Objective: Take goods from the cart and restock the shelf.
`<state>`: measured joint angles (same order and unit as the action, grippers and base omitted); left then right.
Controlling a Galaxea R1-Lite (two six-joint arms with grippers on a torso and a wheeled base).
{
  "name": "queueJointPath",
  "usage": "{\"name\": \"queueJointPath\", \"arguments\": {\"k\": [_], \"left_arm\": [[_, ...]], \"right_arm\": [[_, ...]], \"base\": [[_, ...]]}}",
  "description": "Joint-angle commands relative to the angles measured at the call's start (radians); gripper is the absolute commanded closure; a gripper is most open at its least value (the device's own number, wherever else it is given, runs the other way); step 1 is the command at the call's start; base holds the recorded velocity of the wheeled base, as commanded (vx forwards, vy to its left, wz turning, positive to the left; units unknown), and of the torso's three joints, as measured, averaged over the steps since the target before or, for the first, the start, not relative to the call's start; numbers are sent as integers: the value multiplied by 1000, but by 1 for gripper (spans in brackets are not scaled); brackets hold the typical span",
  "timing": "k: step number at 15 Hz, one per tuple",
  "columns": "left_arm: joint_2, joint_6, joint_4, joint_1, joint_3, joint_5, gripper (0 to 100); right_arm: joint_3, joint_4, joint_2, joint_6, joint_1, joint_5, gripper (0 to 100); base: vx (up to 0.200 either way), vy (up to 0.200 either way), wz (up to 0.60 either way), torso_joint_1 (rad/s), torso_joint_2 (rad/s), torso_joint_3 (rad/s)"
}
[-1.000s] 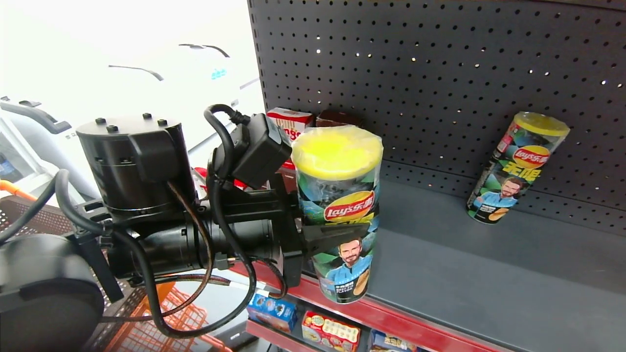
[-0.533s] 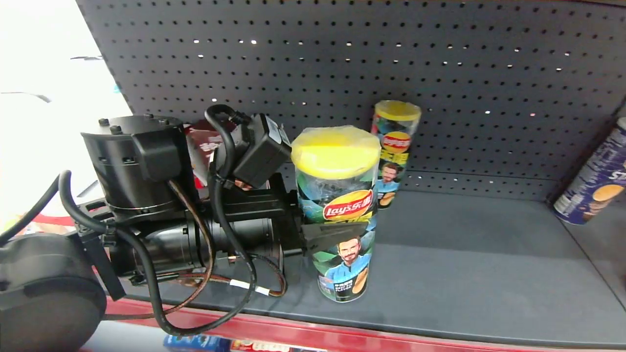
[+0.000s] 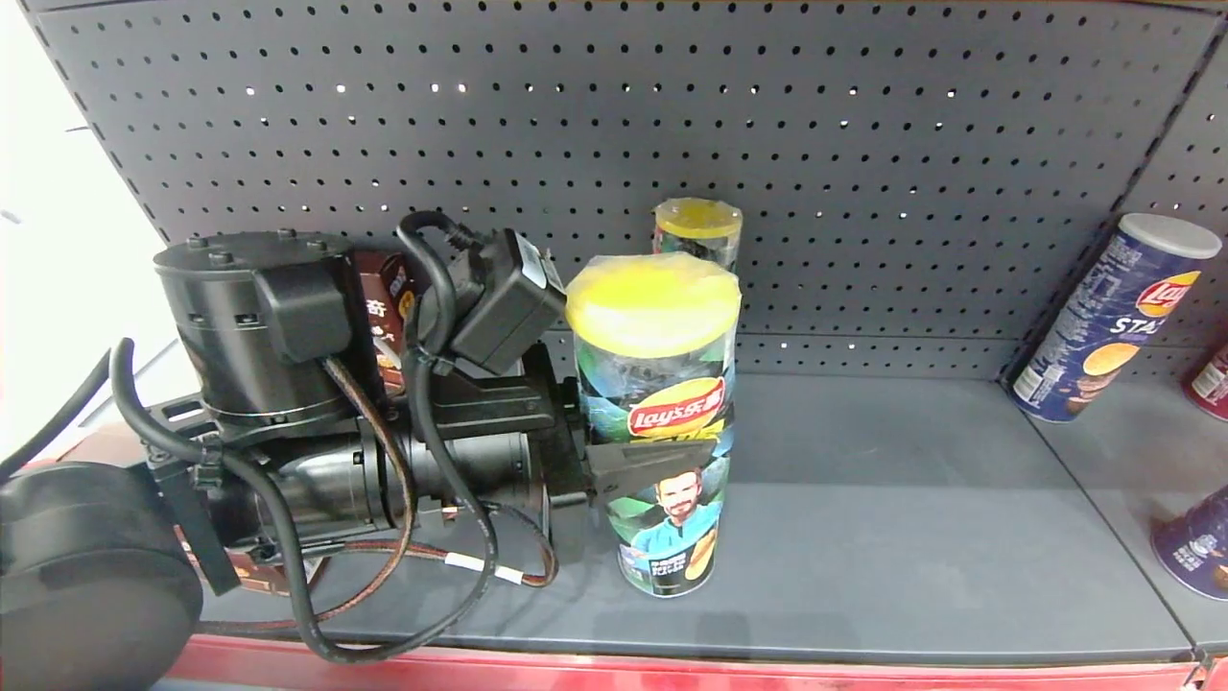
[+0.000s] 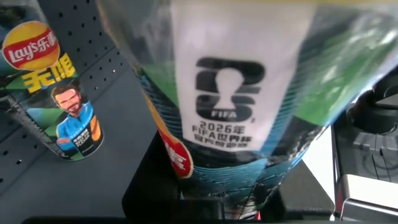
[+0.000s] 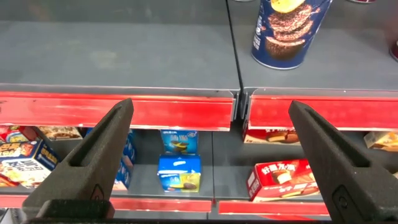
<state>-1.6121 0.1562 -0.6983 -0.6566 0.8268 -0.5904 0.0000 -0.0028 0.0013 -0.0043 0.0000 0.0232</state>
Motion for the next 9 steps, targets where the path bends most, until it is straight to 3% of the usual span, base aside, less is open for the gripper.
{"name": "queueJointPath", "arguments": {"k": [1, 8, 9], "left_arm": [[5, 0, 0, 0, -2, 0, 100], [5, 0, 0, 0, -3, 0, 100], [5, 0, 0, 0, -5, 0, 100]], "right_arm": [[0, 0, 2, 0, 0, 0, 0], [0, 0, 0, 0, 0, 0, 0], [0, 0, 2, 0, 0, 0, 0]], "base": [[0, 0, 0, 0, 0, 0], [0, 0, 0, 0, 0, 0], [0, 0, -600, 2, 7, 2]]}}
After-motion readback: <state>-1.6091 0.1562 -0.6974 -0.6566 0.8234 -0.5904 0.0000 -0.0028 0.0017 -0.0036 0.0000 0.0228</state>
